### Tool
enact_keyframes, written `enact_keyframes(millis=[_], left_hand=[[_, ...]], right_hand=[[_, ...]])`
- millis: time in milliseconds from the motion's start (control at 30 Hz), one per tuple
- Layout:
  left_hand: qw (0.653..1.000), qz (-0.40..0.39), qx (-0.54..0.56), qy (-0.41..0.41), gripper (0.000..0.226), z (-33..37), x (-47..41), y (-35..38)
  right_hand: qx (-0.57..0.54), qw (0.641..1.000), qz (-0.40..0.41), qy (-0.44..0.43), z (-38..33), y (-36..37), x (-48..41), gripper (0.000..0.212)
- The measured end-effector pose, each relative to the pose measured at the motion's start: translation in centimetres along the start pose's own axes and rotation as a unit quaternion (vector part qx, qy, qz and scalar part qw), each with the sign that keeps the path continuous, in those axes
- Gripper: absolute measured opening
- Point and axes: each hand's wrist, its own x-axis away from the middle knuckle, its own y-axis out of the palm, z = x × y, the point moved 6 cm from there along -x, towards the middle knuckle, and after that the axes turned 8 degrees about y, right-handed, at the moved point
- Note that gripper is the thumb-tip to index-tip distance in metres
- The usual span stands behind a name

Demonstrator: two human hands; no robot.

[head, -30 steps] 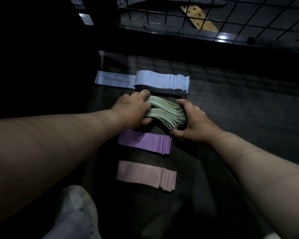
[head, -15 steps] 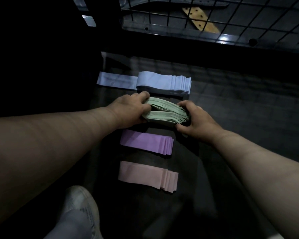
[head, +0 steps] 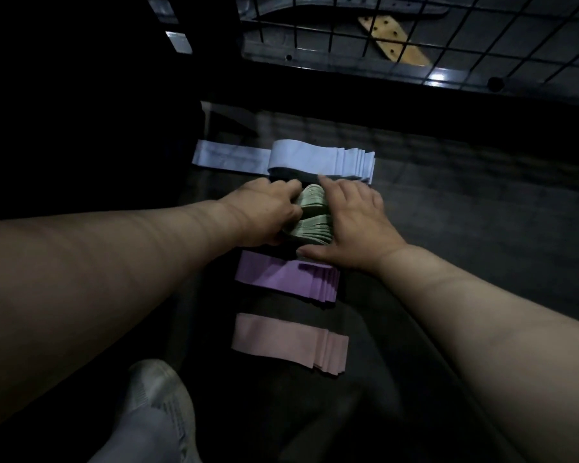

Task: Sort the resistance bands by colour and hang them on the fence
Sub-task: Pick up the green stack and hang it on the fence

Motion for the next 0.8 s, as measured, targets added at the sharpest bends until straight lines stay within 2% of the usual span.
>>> enact_keyframes(millis=[100, 167, 300, 367, 567, 700, 800], left_hand=[[1.000, 0.027, -0.003, 0.007, 0.042, 0.0, 0.2, 0.1], [0.997, 0.075, -0.004, 0.032, 0.041, 0.1, 0.4, -0.2], [0.989, 0.128, -0.015, 0.067, 0.043, 0.3, 0.9, -0.8], [0.987, 0.142, -0.008, 0.068, 0.044, 0.5, 1.1, -1.3], [0.991, 0.117, 0.025, 0.066, 0.047, 0.4, 1.6, -3.1], [0.999, 0.033, 0.005, 0.027, 0.047, 0.2, 0.9, -4.4], [0.999, -0.008, -0.024, 0.044, 0.052, 1.0, 0.5, -6.1]], right_hand=[[0.080, 0.996, -0.020, 0.015, -0.9, 0.4, -0.9, 0.120], [0.107, 0.994, -0.021, 0.009, -1.3, 0.4, -1.2, 0.099], [0.036, 0.999, -0.012, 0.003, -1.2, 0.1, -1.3, 0.060], [-0.031, 0.999, -0.014, 0.027, -0.7, -0.4, -1.0, 0.049], [-0.053, 0.998, 0.006, 0.023, -0.4, -1.6, -0.4, 0.053], [-0.095, 0.995, -0.003, 0.015, -1.0, -2.0, 0.2, 0.070], [-0.169, 0.985, -0.022, 0.023, -0.7, -2.4, 1.1, 0.074]])
